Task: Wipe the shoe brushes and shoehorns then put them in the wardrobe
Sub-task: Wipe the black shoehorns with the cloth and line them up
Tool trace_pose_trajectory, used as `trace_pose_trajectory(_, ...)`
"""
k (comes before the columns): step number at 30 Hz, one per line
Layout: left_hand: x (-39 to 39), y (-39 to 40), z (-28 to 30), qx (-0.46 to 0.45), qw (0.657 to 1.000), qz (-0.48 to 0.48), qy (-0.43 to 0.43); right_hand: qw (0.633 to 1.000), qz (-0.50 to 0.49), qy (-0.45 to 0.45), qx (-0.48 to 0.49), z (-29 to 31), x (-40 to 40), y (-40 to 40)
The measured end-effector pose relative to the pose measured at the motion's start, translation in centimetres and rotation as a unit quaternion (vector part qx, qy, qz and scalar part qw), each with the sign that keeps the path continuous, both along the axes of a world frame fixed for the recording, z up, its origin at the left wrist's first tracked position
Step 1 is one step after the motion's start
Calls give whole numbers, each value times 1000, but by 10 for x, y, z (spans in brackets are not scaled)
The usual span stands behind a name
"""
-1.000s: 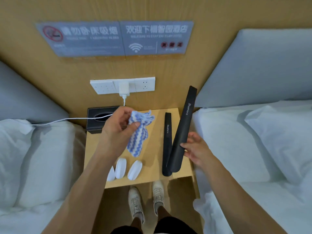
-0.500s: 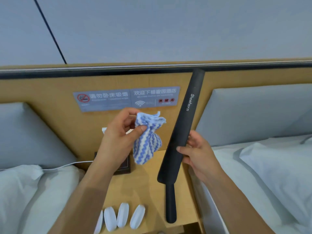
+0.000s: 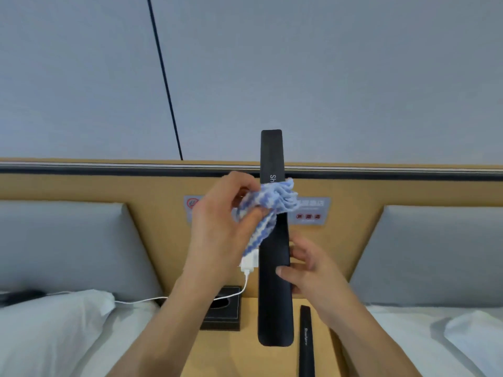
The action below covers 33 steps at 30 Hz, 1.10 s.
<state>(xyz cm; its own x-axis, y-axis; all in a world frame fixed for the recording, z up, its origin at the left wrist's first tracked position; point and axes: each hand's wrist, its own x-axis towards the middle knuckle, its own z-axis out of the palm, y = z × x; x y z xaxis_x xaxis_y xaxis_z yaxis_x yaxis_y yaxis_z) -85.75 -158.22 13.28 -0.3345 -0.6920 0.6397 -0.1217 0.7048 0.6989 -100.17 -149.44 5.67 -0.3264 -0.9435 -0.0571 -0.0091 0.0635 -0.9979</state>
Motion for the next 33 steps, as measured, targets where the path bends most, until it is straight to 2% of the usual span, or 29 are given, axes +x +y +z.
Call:
trace_pose_trajectory(2, -4, -2, -3, -108, 989, 77, -59, 1000, 7, 13, -7, 5, 11, -7)
trace_pose_trajectory(4, -5, -6, -8, -167, 974, 112, -105, 1000, 2, 18, -17, 10, 18, -15)
trace_pose_trajectory(8, 2, -9, -11, -196, 953, 135, -189, 999, -18, 5, -37, 20, 23, -26)
trace_pose_trajectory(10, 5, -8, -12, -194, 952, 126, -202, 998, -28, 7, -47, 23, 24, -29)
trace_pose_trajectory(17, 12, -24, 9, -245, 932, 200, -177, 993, 1, 86, -78, 35, 28, -33)
trace_pose_trajectory(24, 13, -72, 90, -214, 924, 273, -158, 989, 34, 117, -78, 48, 31, -39)
trace_pose_trajectory(29, 12, -97, 141, -204, 932, 279, -113, 985, 25, 136, -99, 61, 31, -47)
trace_pose_trajectory(33, 7, -100, 159, -199, 935, 277, -96, 980, 10, 161, -114, 75, 29, -55)
